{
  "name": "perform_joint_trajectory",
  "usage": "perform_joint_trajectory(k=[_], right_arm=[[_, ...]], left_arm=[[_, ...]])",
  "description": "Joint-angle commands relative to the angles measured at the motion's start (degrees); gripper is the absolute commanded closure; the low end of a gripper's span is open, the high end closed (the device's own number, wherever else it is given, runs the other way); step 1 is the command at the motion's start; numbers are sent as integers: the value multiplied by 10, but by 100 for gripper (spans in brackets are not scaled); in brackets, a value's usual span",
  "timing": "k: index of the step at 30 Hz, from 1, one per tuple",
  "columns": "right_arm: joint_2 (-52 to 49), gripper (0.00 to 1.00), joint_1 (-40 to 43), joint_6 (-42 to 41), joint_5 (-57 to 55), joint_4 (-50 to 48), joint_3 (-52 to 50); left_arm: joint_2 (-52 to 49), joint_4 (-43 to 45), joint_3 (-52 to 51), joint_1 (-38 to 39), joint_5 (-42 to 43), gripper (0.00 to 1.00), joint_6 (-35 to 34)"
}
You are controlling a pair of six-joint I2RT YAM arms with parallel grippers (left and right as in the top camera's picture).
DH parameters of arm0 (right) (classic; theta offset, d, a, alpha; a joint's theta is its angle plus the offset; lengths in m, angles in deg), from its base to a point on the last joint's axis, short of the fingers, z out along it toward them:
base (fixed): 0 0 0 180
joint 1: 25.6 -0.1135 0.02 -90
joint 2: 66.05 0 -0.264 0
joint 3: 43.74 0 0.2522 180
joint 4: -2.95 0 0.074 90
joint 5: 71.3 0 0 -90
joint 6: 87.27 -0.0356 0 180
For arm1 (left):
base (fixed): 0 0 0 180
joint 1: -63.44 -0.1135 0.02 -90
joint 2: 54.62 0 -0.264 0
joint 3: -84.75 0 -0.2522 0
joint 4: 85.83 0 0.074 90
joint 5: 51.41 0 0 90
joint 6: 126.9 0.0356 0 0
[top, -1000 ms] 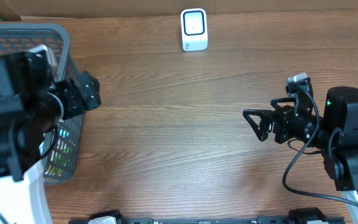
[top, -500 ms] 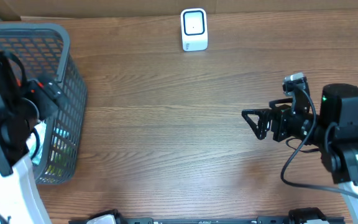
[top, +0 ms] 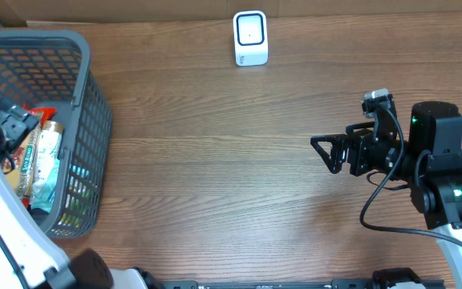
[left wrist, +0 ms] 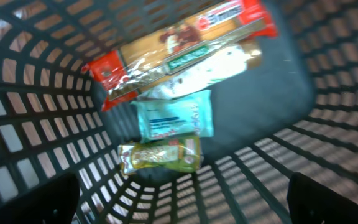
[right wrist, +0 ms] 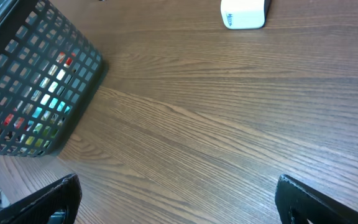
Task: Scan the item barcode
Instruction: 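Grasp the light-blue wipes pack in the basket with the left gripper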
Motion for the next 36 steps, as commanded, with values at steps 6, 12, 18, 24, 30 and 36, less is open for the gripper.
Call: perform_joint_trajectory(k=[6,12,18,24,30,36], right_arm=[[2,0,-4,3,1,-3,15],[2,0,-4,3,1,-7,15],[2,0,-4,3,1,-1,15],[2,0,-4,3,1,0,15],[2,0,-4,3,1,0,15],[-3,0,-4,3,1,1,15]], left_arm=[[-48,15,-64,-28,32,6,-11],[-48,121,-197,-29,25,5,-5],[-49,239,-306,-29,17,1,1],[-49,350,-400,-28,12,0,17],[-49,452,-490,-28,4,0,20],[-54,524,-555,-28,-45,0,20]])
